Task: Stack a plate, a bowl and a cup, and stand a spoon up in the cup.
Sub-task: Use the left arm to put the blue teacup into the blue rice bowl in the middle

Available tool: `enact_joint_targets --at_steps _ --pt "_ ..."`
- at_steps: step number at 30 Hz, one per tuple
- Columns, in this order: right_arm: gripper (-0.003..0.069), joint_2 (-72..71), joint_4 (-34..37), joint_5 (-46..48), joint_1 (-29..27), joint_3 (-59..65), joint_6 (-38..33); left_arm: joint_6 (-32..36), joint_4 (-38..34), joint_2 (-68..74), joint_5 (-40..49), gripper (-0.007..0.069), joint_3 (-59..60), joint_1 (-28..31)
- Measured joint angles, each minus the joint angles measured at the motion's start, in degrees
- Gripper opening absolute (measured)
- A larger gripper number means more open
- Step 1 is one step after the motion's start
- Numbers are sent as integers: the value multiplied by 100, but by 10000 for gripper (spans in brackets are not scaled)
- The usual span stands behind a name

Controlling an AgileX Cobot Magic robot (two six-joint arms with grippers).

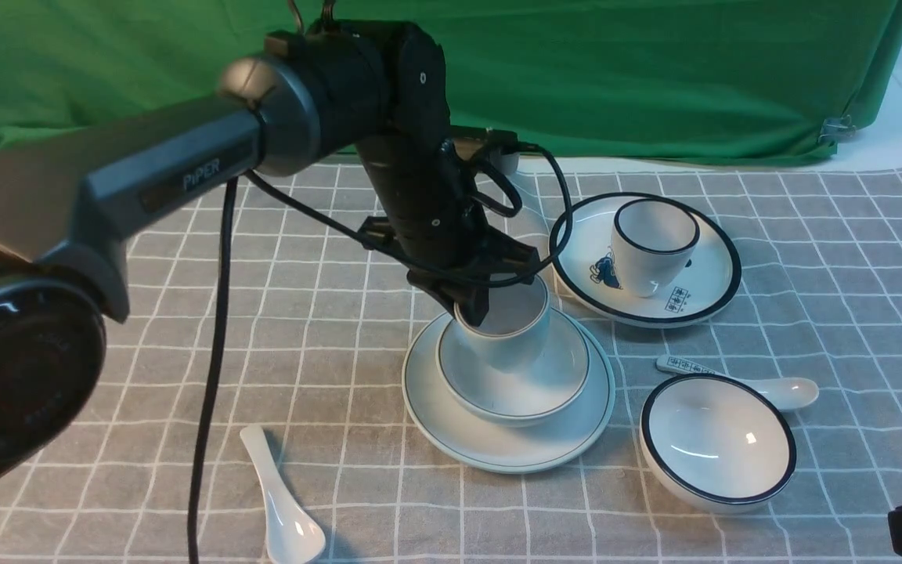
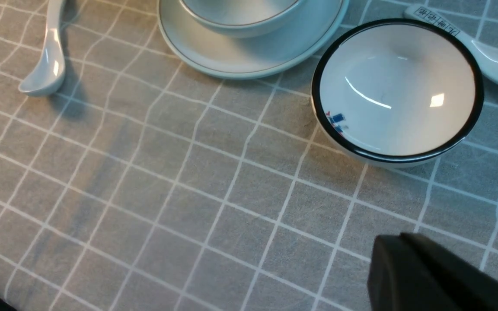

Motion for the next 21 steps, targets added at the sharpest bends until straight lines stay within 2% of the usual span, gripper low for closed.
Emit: enact_joint_targets --at_steps 17,21 --pt "20 0 0 7 0 0 0 -80 25 165 45 47 0 0" --pt "21 0 0 7 0 0 0 -80 0 165 44 116 0 0"
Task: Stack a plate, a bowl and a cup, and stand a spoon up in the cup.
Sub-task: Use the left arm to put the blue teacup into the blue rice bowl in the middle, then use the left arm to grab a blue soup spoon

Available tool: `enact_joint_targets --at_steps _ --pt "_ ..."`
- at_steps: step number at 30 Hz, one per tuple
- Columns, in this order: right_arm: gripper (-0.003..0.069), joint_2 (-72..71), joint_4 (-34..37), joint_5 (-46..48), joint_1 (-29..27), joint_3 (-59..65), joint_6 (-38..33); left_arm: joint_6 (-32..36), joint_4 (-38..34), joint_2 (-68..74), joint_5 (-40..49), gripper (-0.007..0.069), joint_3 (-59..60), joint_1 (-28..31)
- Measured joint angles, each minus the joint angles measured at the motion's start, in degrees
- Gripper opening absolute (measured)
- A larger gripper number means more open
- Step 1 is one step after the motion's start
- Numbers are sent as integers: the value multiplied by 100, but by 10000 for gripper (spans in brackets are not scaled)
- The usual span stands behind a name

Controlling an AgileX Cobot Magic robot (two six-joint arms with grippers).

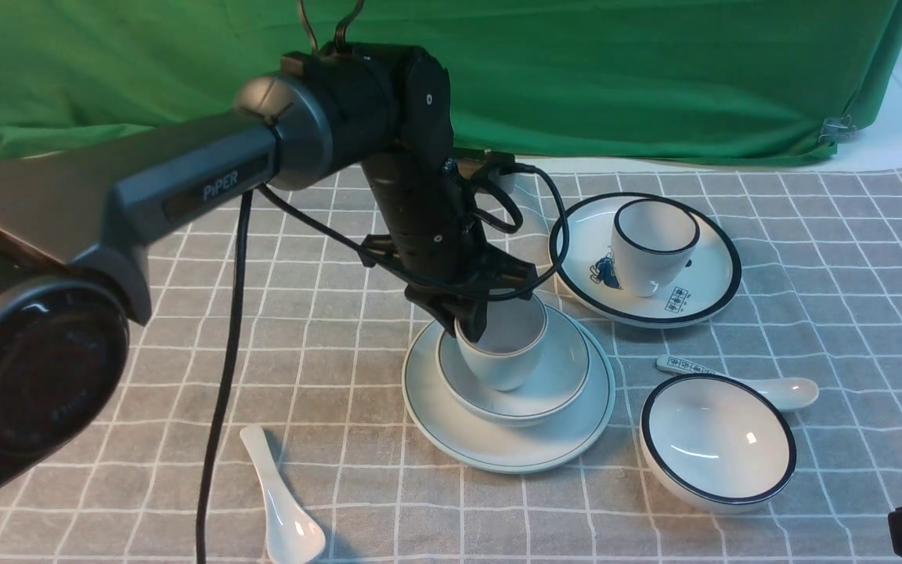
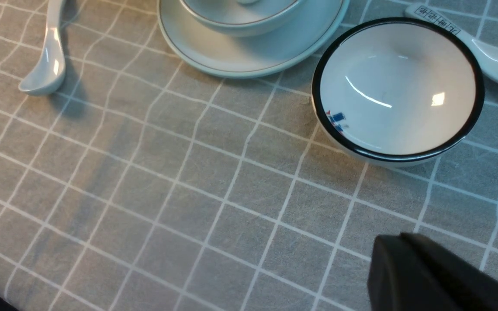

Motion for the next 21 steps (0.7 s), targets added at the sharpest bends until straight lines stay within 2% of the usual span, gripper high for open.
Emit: enact_joint_targets --at_steps 2,4,5,8,14,18,20,21 --pt "22 0 0 0 0 0 0 0 -6 0 -5 153 0 0" --pt "25 0 0 2 0 0 0 6 -19 0 -18 237 0 0" --pt "25 0 0 2 0 0 0 6 -19 0 -18 237 0 0" --pt "25 0 0 7 0 0 0 75 -14 7 149 319 -191 0" --pt "30 0 0 9 0 0 0 -64 -69 -14 489 374 -1122 0" --pt "34 0 0 65 0 0 0 -122 -15 -304 510 326 -1249 0" --pt "34 0 0 92 0 0 0 -162 194 -687 510 240 -1075 33" --pt "34 0 0 99 0 0 0 -184 327 -921 504 170 -876 94"
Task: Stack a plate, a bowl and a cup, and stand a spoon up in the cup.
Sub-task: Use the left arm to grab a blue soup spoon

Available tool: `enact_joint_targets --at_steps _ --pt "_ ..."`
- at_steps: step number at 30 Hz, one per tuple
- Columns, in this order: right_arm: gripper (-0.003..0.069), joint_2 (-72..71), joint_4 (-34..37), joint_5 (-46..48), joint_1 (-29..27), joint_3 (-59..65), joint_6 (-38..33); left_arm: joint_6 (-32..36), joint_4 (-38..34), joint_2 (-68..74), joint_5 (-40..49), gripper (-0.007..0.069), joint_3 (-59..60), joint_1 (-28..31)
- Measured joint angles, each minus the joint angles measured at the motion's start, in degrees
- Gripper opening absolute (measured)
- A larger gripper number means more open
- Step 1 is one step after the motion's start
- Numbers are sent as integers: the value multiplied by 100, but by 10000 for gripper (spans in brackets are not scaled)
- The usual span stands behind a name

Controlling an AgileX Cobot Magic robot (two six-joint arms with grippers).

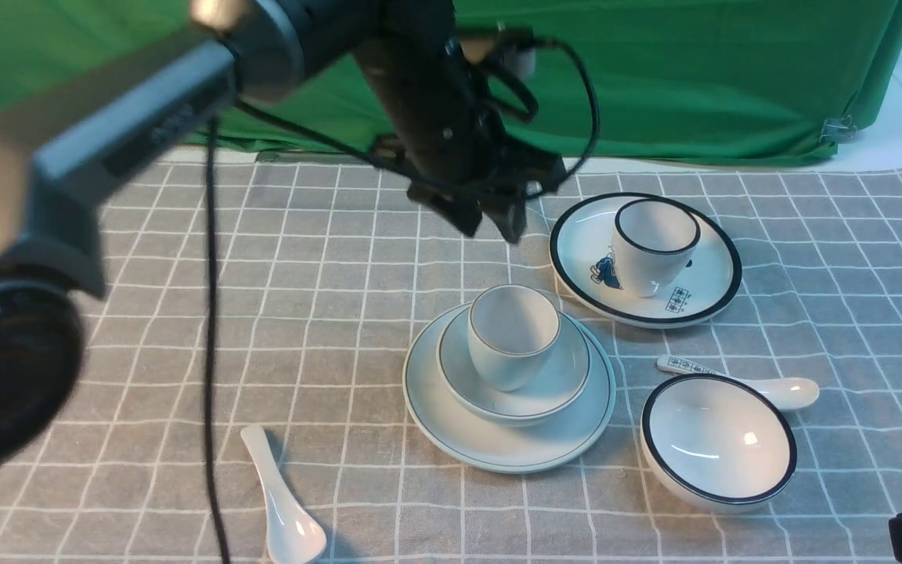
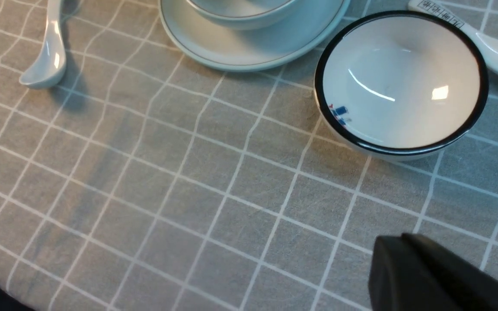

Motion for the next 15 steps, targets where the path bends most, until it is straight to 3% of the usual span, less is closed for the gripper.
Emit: enact_joint_targets --at_steps 2,4,11,15 --pt "34 0 0 0 0 0 0 -69 140 -457 0 75 365 157" --pt "34 0 0 0 0 0 0 -160 204 -859 0 34 824 411" --pt "35 0 0 -7 0 0 0 -844 399 -1836 -36 8 3151 1583" --pt "35 0 0 -7 0 0 0 -920 103 -2013 -805 11 4664 1718"
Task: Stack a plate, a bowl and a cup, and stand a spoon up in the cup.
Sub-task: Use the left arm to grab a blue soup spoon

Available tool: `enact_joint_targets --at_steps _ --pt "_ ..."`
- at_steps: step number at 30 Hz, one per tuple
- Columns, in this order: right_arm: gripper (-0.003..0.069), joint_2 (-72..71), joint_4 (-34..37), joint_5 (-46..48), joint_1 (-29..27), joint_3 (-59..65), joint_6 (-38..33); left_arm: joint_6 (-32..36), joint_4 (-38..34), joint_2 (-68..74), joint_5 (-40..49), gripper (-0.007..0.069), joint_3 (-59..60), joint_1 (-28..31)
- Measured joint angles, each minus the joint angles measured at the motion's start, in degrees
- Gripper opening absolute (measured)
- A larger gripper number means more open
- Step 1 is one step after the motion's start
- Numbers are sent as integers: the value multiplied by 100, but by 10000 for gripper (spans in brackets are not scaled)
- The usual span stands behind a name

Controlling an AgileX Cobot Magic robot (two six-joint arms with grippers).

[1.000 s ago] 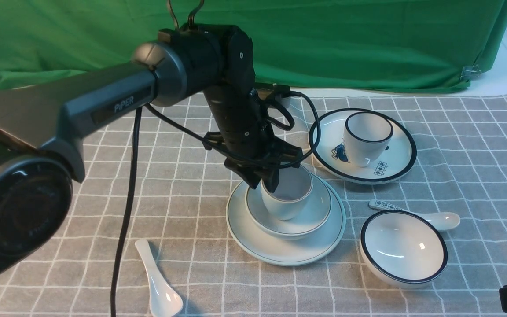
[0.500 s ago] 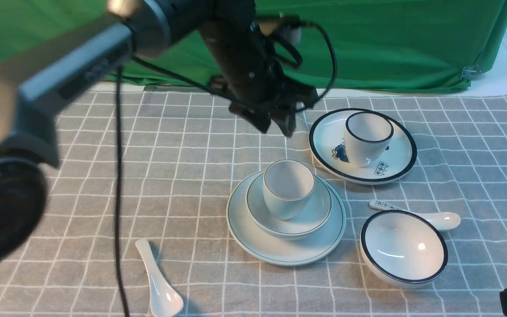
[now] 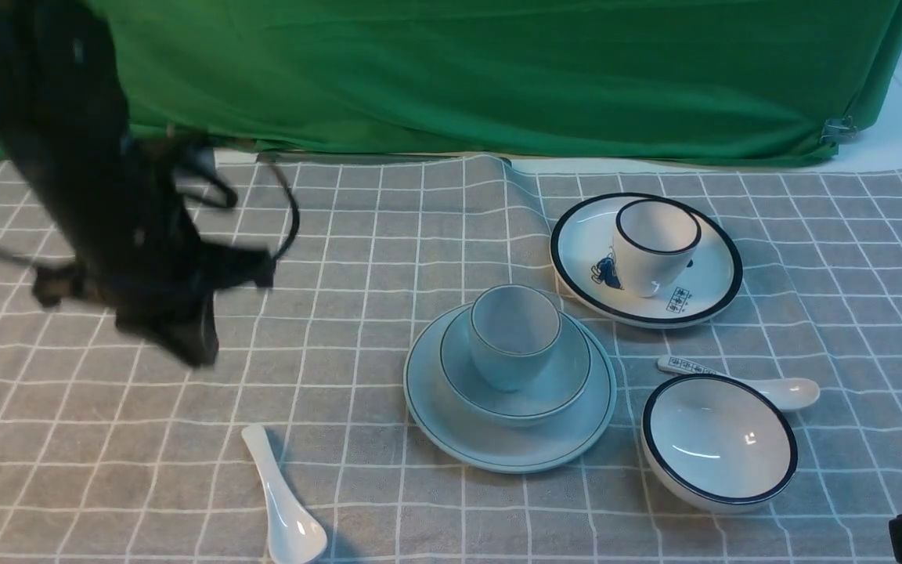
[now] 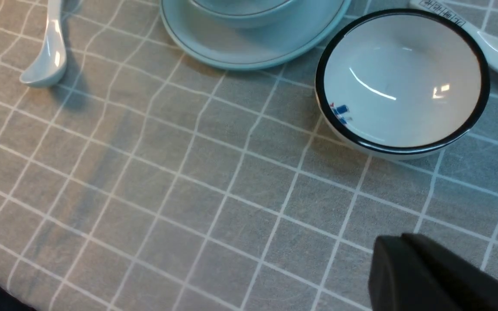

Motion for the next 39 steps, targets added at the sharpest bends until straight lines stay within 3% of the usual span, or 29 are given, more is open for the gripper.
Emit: enact_joint_targets --at_steps 6,10,11,13,15,16,18,21,25,27,30,31,32,34,36,39 --pt "35 0 -1 0 0 0 0 -102 -155 99 -1067 81 830 -233" --pt "35 0 -1 -4 0 0 0 -123 -28 151 -1483 239 850 -508" --pt "35 0 -1 -12 0 0 0 -123 -28 149 -1499 249 849 -522" --pt "35 0 -6 -23 0 0 0 -226 206 231 -1595 386 849 -678" --pt "35 0 -6 -35 0 0 0 -368 263 295 -1566 432 849 -712" --pt "35 0 -6 -41 0 0 0 -494 298 385 -1554 497 849 -718" --pt "35 0 -14 -41 0 0 0 -565 350 525 -1559 558 849 -718" --pt "35 0 -19 -41 0 0 -6 -623 298 675 -1665 589 849 -718" --pt "35 0 -19 -41 0 0 -82 -736 298 775 -1731 566 849 -718" --pt "37 0 -19 -41 0 0 -107 -773 303 821 -1766 512 849 -718" --pt "42 0 -19 -41 0 0 -113 -815 303 862 -1783 412 849 -718" --pt "43 0 -19 -41 0 0 -120 -815 350 876 -1778 332 849 -718" --pt "43 0 -19 -41 0 0 -120 -815 350 876 -1778 332 849 -718" --pt "45 0 -19 -41 0 0 -124 -795 350 876 -1784 171 849 -718" --pt "45 0 -19 -41 0 0 -124 -663 350 876 -1784 122 849 -718" --pt "51 0 -19 -41 0 0 -124 -508 350 805 -1759 128 849 -718"
